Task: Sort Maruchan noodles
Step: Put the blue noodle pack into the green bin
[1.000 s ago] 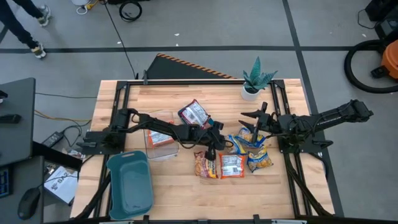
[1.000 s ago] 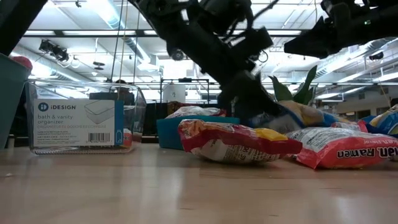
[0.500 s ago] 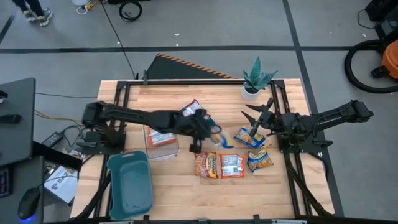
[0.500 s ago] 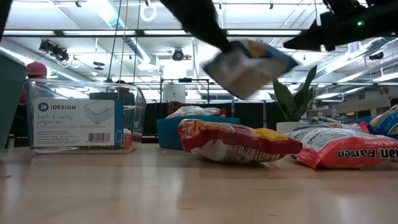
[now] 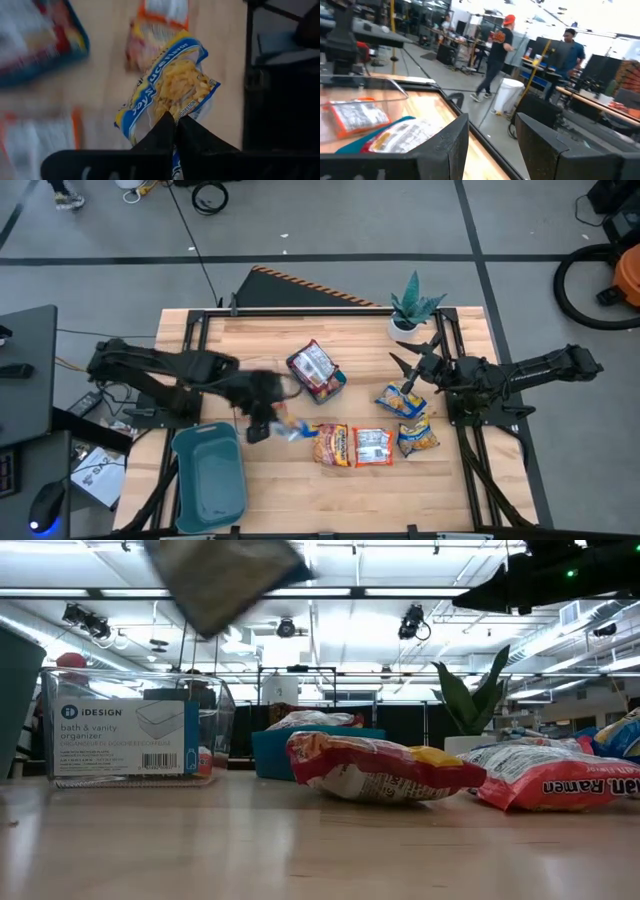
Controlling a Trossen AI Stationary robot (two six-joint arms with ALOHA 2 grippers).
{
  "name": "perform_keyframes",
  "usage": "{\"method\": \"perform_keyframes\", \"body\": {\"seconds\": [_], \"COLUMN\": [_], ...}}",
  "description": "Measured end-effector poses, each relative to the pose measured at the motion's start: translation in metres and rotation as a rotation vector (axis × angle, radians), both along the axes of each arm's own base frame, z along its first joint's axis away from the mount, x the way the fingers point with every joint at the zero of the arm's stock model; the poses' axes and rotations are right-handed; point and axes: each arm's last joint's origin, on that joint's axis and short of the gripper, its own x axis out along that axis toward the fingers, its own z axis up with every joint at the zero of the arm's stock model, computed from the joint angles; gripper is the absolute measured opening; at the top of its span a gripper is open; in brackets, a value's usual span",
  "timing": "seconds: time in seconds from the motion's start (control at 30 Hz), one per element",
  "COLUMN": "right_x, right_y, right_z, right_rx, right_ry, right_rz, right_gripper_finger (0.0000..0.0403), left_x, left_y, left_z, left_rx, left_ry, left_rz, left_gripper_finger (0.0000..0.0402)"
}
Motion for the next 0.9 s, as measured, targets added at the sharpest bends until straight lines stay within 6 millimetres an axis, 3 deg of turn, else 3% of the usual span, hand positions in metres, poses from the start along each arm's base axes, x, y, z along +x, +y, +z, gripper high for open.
{"method": "perform_keyframes", "body": {"seconds": [0.5, 0.73, 0.9], "right_x": [0.005, 0.005, 0.005], "right_y": [-0.008, -0.008, -0.007], "right_z": [0.000, 0.000, 0.001], "right_rx": [0.004, 0.012, 0.016], "right_ry": [-0.018, -0.028, -0.043], "right_rz": [0.074, 0.087, 0.101], "right_gripper_finger": [0.0168, 0.0168, 0.0168], "left_x": [-0.084, -0.117, -0.124], "left_y": [-0.075, -0.086, -0.090], "left_z": [-0.001, -0.006, -0.006], "left_rx": [-0.171, -0.052, -0.034], "left_ry": [0.420, 0.525, 0.495], "left_rz": [0.253, 0.424, 0.500], "left_gripper_finger": [0.0016, 0.0016, 0.0031]}}
